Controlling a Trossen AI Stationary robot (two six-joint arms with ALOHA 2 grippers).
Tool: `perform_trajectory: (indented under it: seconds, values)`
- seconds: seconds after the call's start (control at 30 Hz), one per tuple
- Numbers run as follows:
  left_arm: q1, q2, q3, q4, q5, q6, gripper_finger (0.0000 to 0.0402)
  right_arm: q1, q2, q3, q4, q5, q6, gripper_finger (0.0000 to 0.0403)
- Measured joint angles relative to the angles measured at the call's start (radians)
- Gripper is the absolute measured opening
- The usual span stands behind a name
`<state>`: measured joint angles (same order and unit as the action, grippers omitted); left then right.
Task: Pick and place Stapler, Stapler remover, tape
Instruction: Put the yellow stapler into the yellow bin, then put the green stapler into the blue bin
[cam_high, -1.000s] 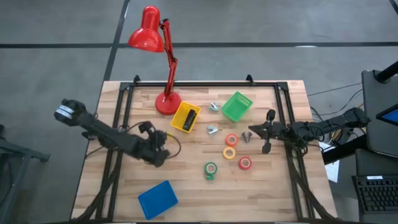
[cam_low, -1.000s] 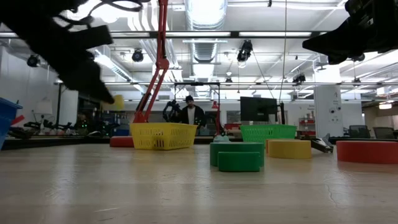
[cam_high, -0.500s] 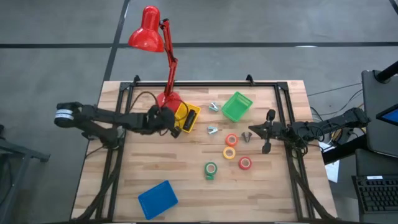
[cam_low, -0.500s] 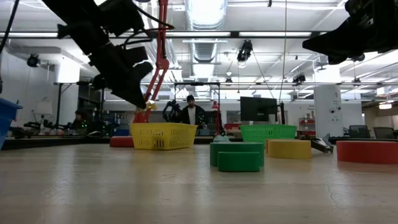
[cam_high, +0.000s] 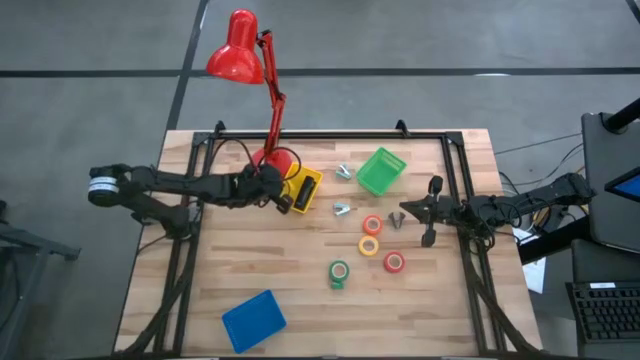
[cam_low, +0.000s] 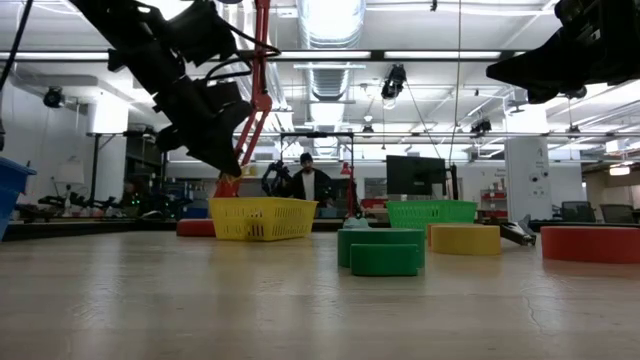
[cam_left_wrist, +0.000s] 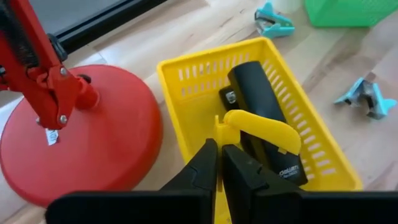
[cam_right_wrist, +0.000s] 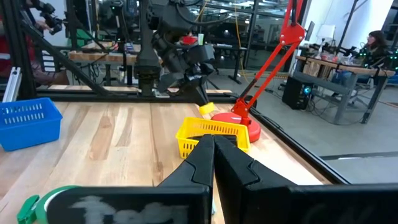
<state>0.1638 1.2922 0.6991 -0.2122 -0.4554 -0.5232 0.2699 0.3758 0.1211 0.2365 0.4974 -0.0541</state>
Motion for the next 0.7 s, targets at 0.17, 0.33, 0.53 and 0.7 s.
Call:
perform_trajectory:
  seconds: [0.17, 0.33, 0.53, 0.7]
  values:
    - [0.0, 0.0, 0.0, 0.021, 0.021, -0.001, 0.0023, 0.0, 0.0, 0.0, 0.0, 0.0, 0.0, 0.0008]
    - [0.0, 0.0, -0.002, 0.019, 0.02, 0.007, 0.0029, 0.0, 0.0, 0.0, 0.0, 0.0, 0.0, 0.0008]
    - [0.0, 0.0, -0.002, 0.02, 0.033, 0.025, 0.0068, 0.0, 0.0, 0.0, 0.0, 0.0, -0.001, 0.0008]
    - [-0.002, 0.0, -0.002, 0.022, 0.047, 0.024, 0.0132, 0.0, 0.0, 0.0, 0.0, 0.0, -0.001, 0.0008]
